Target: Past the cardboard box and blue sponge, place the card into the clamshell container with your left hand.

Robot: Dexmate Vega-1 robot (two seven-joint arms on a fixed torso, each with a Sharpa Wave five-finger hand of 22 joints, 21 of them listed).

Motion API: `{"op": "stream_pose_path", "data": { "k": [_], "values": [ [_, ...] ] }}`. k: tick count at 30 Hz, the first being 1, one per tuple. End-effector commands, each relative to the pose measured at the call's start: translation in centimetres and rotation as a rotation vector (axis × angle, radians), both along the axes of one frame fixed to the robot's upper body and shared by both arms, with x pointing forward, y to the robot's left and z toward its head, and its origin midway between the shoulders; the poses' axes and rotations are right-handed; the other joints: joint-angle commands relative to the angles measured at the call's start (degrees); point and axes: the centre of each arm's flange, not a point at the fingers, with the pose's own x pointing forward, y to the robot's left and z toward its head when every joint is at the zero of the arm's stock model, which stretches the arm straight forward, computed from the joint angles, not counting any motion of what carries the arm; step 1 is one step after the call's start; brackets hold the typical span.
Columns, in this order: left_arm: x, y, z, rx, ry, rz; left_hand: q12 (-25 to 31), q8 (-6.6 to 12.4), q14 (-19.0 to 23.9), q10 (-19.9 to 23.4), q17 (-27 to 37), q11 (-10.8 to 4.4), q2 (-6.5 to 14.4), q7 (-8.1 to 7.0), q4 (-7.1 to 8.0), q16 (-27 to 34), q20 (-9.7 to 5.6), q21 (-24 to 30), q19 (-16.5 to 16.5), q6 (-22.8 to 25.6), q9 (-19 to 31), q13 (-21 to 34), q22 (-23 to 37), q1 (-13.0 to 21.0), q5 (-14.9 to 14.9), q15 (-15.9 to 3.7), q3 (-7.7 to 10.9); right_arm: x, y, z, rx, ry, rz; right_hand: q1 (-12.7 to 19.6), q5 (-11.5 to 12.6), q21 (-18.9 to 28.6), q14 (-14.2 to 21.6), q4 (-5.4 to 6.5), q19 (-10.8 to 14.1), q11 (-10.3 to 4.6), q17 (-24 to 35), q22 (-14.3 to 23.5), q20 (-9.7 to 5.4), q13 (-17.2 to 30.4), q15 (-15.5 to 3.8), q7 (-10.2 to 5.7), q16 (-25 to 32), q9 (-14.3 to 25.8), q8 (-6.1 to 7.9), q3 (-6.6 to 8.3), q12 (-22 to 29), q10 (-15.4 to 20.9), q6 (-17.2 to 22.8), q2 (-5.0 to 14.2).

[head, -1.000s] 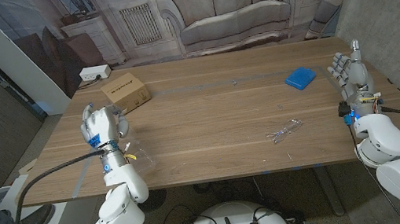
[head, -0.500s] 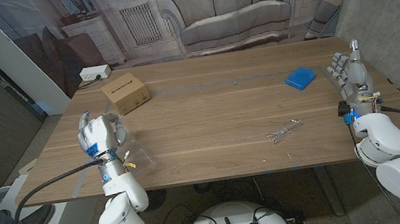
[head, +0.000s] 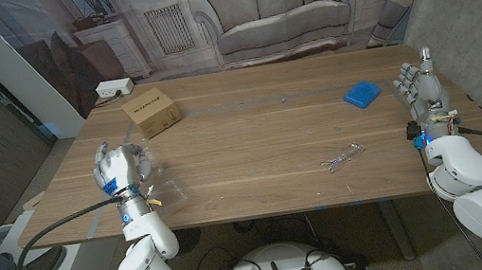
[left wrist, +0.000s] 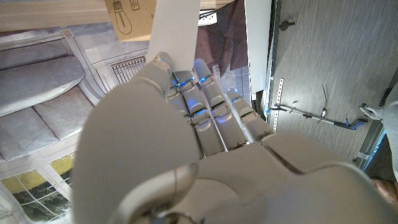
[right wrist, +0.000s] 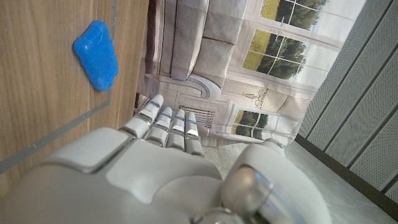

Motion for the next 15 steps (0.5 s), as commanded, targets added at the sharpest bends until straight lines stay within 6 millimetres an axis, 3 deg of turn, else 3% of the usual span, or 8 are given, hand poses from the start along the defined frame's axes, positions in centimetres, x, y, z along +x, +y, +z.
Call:
{"op": "stream_pose_path", "data": {
  "k": [1,15],
  "values": [
    [0.39,-0.20,-0.63,-0.011,0.063,0.002,0.08,-0.03,-0.29,0.10,0.21,-0.16,-0.08,-0.35,-0.05,0.03,-3.17,-0.21,-0.09,0.22,0.20,0.25,0.06,-0.08,-0.10,-4.19,0.41,-0.17,0.12,0.19,-0.006,0.004,-0.005,0.26,-0.15,-0.27,0.25,0.06,0.47,-0.04,0.19,0.17,-0.10,0.29,0.09,-0.15,-0.12,0.13,-0.16,-0.47,-0.05,0.33,0.63,0.11],
    [0.20,-0.32,-1.51,-0.009,0.078,0.020,0.04,-0.04,-0.35,0.22,0.20,-0.15,-0.24,-0.32,-0.05,0.04,-3.12,-0.18,-0.12,0.19,0.20,0.36,0.06,-0.24,-0.15,-4.12,0.77,-0.02,0.10,0.08,-0.009,0.007,0.000,0.28,-0.17,-0.28,0.22,0.05,0.47,0.00,0.19,0.17,-0.06,0.29,0.13,-0.14,-0.13,0.13,-0.17,-0.54,-0.06,0.31,0.62,0.16]
  ]
}}
